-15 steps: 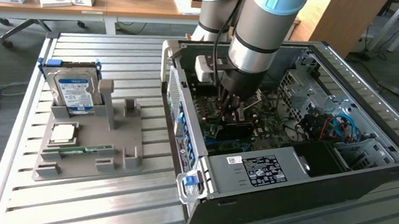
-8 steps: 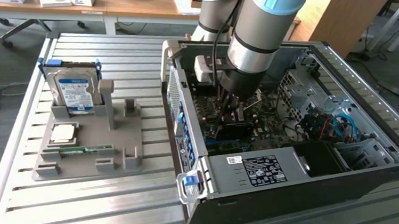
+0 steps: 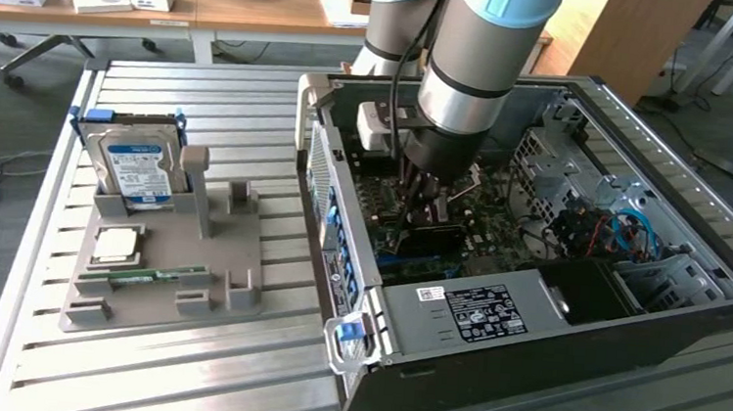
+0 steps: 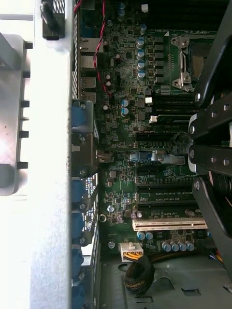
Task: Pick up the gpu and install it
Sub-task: 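Press down on the gpu until it lock into place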
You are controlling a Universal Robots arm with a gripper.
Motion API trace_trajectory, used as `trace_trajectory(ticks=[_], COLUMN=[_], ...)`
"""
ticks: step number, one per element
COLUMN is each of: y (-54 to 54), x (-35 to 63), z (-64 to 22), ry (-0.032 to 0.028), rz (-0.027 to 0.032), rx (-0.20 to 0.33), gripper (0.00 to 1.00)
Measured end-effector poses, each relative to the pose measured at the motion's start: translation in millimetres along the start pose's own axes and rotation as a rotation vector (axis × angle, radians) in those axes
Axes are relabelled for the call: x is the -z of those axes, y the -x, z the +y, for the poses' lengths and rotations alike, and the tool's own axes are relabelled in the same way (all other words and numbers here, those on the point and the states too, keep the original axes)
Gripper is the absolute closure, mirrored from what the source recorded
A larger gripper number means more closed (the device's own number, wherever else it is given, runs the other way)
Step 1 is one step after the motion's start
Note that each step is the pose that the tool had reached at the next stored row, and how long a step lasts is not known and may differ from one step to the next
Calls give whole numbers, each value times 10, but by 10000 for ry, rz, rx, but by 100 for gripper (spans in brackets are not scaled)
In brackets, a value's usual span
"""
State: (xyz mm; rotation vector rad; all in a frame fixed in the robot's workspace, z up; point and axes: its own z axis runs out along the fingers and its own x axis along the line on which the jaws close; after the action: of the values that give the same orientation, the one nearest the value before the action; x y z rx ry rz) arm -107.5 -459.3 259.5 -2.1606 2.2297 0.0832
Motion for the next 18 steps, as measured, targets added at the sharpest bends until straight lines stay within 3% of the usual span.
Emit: trace_trajectory(ticks=[6, 7, 18], y=[5, 5, 22], x=[39, 69, 341], z=[0, 1, 4], ry=[-15, -3, -1], rz=[-30, -6, -3], rx=[-1, -1, 0], gripper=[89, 89, 89])
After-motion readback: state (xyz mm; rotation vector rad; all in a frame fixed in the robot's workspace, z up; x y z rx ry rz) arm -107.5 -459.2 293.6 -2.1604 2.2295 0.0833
